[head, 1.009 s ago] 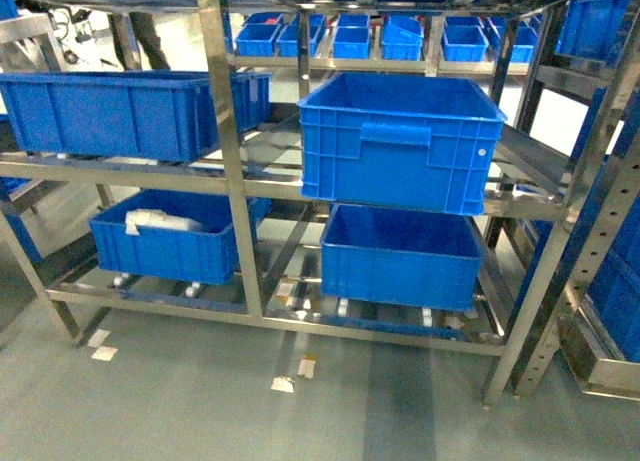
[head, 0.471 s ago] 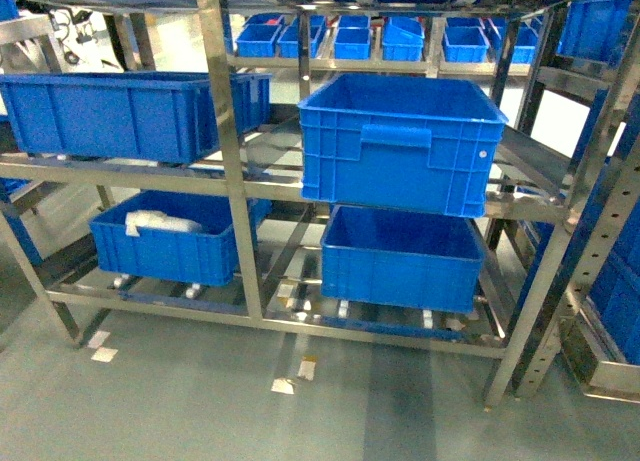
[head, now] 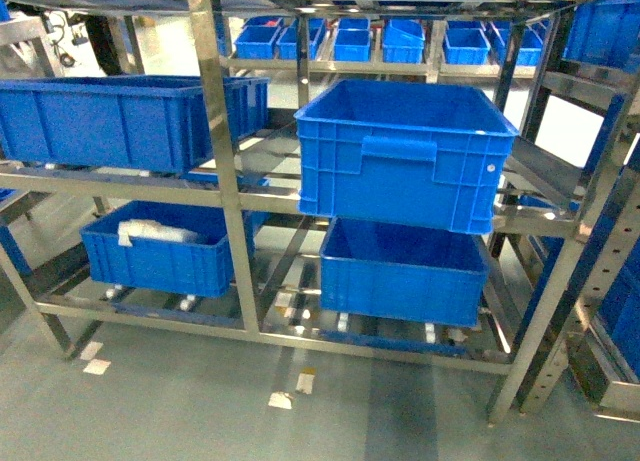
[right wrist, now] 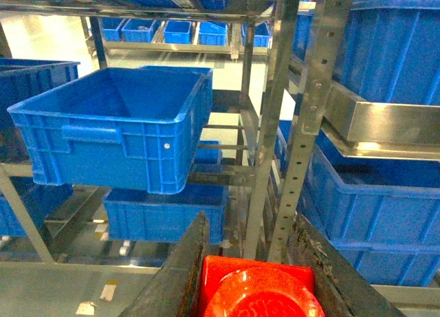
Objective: Pick red block from blue box to shelf
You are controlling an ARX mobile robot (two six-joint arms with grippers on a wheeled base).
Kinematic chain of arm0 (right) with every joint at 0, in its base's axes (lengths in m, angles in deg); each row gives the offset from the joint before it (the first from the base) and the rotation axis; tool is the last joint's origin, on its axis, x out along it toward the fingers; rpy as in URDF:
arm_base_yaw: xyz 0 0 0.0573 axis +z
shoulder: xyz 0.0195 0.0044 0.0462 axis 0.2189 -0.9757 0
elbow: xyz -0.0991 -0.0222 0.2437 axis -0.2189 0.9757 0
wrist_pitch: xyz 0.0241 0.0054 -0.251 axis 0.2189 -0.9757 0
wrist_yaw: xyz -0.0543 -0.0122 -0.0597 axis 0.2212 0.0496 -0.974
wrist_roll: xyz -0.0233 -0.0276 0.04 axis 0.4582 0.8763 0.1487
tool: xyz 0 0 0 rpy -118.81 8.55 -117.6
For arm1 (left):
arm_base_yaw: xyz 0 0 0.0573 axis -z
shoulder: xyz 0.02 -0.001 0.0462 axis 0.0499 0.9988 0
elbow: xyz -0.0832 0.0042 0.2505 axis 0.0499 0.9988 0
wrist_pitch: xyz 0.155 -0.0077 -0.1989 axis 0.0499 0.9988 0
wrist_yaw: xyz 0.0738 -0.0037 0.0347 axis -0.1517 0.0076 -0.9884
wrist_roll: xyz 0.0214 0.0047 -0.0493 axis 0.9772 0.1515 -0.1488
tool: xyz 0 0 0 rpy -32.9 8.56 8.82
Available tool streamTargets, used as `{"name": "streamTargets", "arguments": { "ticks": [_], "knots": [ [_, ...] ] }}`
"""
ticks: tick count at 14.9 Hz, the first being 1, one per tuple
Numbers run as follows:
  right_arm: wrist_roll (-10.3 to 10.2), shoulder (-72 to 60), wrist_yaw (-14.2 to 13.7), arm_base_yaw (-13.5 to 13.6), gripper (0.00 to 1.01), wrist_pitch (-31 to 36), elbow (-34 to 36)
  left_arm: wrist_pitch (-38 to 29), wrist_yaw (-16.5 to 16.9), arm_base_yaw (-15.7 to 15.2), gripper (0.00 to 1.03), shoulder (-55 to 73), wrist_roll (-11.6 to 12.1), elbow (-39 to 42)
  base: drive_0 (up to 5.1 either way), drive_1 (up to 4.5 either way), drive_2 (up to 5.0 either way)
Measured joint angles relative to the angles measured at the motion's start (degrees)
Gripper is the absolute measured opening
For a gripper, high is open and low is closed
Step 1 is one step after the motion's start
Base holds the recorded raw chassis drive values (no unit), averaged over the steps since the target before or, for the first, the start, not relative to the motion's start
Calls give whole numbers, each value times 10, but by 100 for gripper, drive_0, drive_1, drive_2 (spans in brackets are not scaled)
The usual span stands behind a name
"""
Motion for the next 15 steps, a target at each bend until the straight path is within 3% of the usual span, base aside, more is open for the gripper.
{"name": "streamTargets", "arguments": {
  "ticks": [13,15],
  "knots": [
    [0,0,0,0,29,0,0,-2,0,0,98,0,0,0,1,434,-432],
    [0,-1,0,0,29,-2,0,2,0,0,98,0,0,0,-1,180,-181]
  ]
}}
